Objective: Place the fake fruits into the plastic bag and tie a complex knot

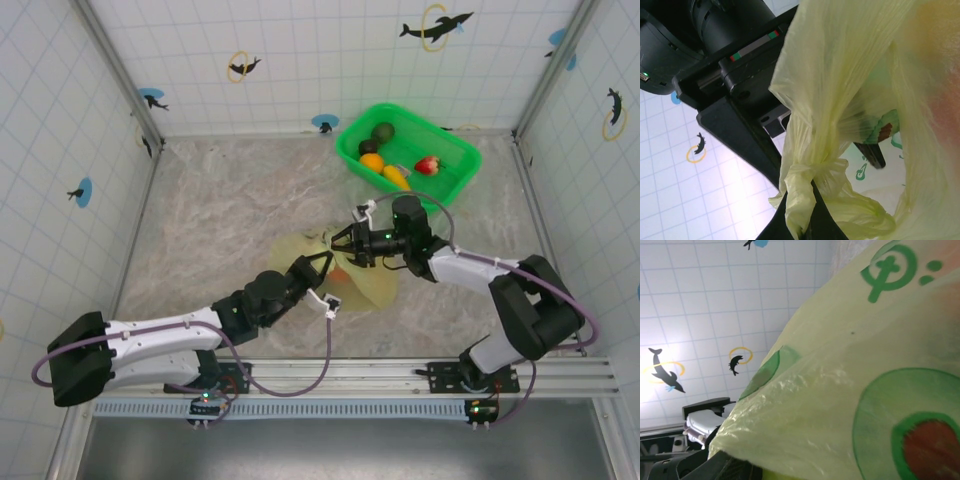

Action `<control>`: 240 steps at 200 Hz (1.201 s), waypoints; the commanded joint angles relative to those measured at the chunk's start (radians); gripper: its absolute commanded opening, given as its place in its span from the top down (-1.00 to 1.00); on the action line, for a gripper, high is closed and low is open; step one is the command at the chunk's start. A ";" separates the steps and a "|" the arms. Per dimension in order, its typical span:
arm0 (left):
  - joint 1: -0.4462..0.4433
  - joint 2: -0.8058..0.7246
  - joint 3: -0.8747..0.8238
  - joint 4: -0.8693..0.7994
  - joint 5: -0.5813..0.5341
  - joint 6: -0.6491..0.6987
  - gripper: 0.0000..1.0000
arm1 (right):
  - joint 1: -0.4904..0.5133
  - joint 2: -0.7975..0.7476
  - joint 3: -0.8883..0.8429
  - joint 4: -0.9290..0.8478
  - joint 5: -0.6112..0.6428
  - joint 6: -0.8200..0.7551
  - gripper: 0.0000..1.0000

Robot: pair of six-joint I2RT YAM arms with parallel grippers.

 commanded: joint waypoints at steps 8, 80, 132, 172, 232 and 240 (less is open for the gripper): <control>-0.007 0.011 0.024 -0.007 0.003 0.028 1.00 | 0.029 0.012 -0.009 0.188 -0.059 0.120 0.04; -0.009 -0.005 0.009 -0.015 -0.004 0.023 1.00 | -0.007 -0.032 -0.021 0.225 -0.026 0.139 0.86; -0.016 -0.010 0.000 -0.018 -0.004 0.020 1.00 | -0.029 -0.055 -0.033 0.224 0.014 0.111 0.57; -0.019 -0.011 0.002 -0.026 -0.004 0.020 1.00 | -0.027 -0.050 -0.031 0.276 0.026 0.134 0.68; -0.019 -0.008 0.003 -0.030 -0.006 0.021 1.00 | -0.030 -0.070 -0.048 0.231 0.023 0.089 1.00; -0.018 -0.008 0.003 -0.030 -0.005 0.022 1.00 | -0.036 -0.078 -0.054 0.213 0.025 0.076 1.00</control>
